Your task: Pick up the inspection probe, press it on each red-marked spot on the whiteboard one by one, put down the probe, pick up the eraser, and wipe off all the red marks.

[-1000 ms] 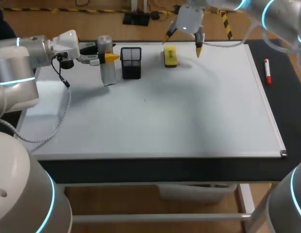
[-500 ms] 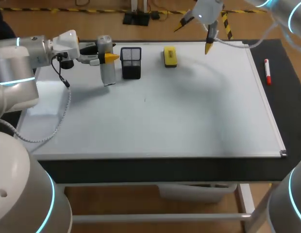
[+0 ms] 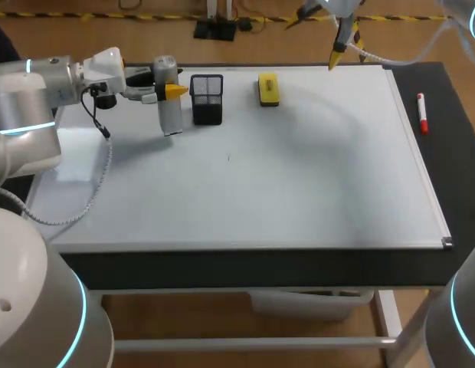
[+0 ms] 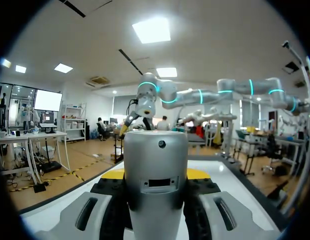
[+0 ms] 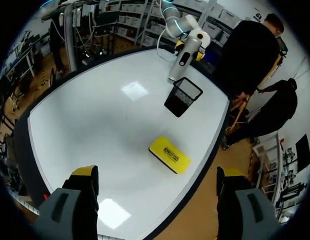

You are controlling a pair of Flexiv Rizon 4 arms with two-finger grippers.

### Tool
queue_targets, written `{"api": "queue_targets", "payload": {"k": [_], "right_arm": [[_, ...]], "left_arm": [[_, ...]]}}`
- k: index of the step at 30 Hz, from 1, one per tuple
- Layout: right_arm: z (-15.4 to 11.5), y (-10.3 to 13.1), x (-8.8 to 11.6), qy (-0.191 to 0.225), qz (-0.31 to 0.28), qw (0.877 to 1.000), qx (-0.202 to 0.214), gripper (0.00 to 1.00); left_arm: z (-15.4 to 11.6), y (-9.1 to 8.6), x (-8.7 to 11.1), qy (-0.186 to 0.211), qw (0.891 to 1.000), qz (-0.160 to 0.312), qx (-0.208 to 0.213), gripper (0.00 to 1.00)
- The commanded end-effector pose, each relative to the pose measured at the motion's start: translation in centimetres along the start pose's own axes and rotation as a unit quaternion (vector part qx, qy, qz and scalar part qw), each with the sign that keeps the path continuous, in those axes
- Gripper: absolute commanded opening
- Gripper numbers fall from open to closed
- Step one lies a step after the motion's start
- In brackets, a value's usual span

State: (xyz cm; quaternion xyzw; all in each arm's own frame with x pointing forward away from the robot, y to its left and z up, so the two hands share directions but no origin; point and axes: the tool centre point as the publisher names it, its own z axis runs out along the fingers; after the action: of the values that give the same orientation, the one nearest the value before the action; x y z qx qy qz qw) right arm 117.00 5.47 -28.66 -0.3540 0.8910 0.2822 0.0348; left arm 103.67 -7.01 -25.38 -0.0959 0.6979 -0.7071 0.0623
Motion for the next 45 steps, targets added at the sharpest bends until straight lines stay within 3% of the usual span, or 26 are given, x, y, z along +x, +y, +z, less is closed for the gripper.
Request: {"api": "queue_targets", "payload": {"k": [1,13,17,34,45], "right_arm": [[-1.3,1.8,1.7,-0.031,0.007,0.999,0.020,1.00],[-3.2,3.1,2.0,-0.045,0.034,0.997,0.047,1.00],[-3.4,3.0,2.0,-0.025,0.044,0.998,0.033,1.00],[-3.4,3.0,2.0,-0.025,0.044,0.998,0.033,1.00],[-3.4,3.0,2.0,-0.025,0.044,0.998,0.033,1.00]], "left_arm": [[0.0,-0.1,0.1,-0.001,1.000,0.000,-0.001,0.00],[0.0,-0.1,0.1,-0.001,1.000,0.000,-0.001,0.00],[0.0,-0.1,0.1,-0.001,1.000,0.000,-0.001,0.00],[0.0,-0.1,0.1,-0.001,1.000,0.000,-0.001,0.00],[0.5,-3.1,0.3,0.028,0.999,0.024,-0.009,0.00]]}}
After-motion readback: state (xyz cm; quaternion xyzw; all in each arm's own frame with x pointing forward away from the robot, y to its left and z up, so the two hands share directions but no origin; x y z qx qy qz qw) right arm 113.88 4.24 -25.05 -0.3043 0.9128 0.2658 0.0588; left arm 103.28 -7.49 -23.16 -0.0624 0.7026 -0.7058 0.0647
